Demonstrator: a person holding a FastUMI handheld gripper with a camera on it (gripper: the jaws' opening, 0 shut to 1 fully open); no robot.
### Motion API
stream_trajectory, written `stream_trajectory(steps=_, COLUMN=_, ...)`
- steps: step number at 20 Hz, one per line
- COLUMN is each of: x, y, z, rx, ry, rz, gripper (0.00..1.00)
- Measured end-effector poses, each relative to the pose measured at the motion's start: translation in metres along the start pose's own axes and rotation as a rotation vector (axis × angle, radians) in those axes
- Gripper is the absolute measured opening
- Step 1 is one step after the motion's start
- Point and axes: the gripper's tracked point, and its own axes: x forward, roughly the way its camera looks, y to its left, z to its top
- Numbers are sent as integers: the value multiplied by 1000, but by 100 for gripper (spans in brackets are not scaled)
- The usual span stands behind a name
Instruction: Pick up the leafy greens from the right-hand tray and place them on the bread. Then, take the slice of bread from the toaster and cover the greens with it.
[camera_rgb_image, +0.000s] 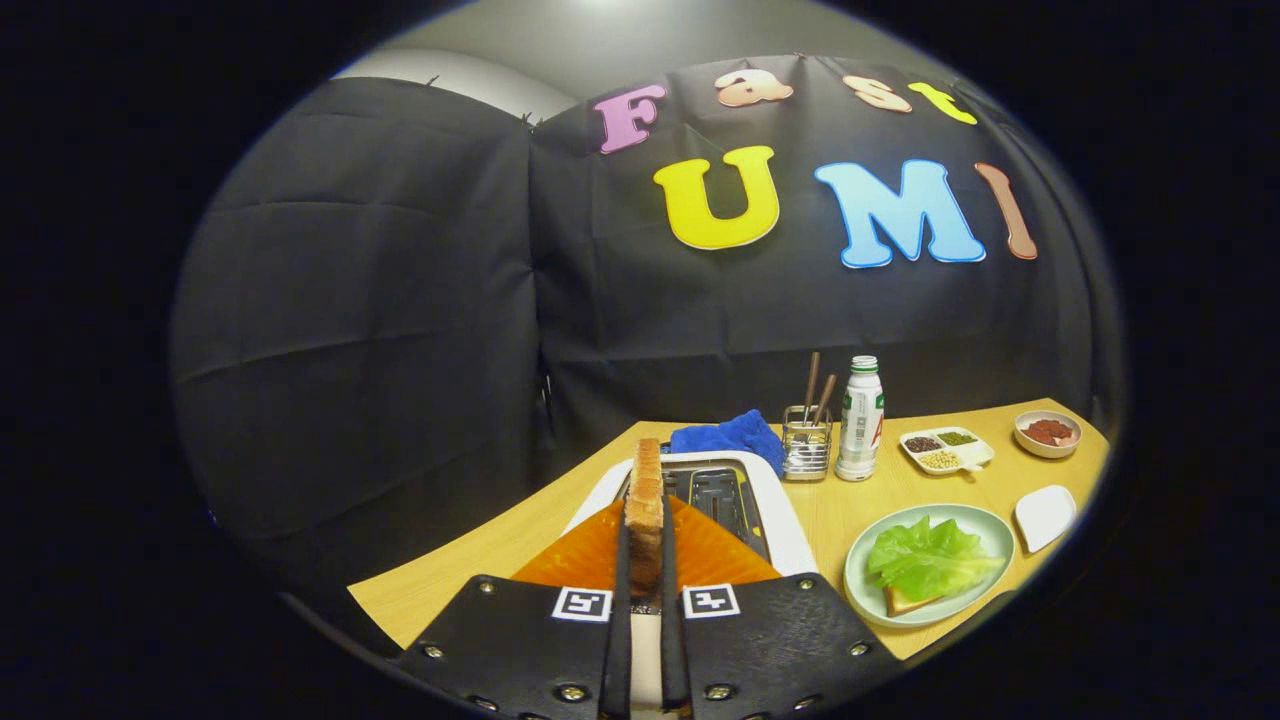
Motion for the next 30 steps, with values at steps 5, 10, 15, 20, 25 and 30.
stream_trajectory(steps=5, x=1, y=3, z=4, rx=7, ry=9, rz=22, gripper=12)
stream_trajectory(steps=10, x=-2, y=5, z=14, rx=17, ry=-12, rz=41, gripper=12)
stream_trajectory(steps=15, x=-19, y=5, z=52, rx=56, ry=-95, rz=69, gripper=12)
stream_trajectory(steps=20, x=-46, y=-1, z=89, rx=92, ry=-158, rz=100, gripper=11)
stream_trajectory(steps=25, x=-73, y=-24, z=103, rx=97, ry=-174, rz=104, gripper=12)
stream_trajectory(steps=30, x=-102, y=-70, z=97, rx=126, ry=-182, rz=54, gripper=12)
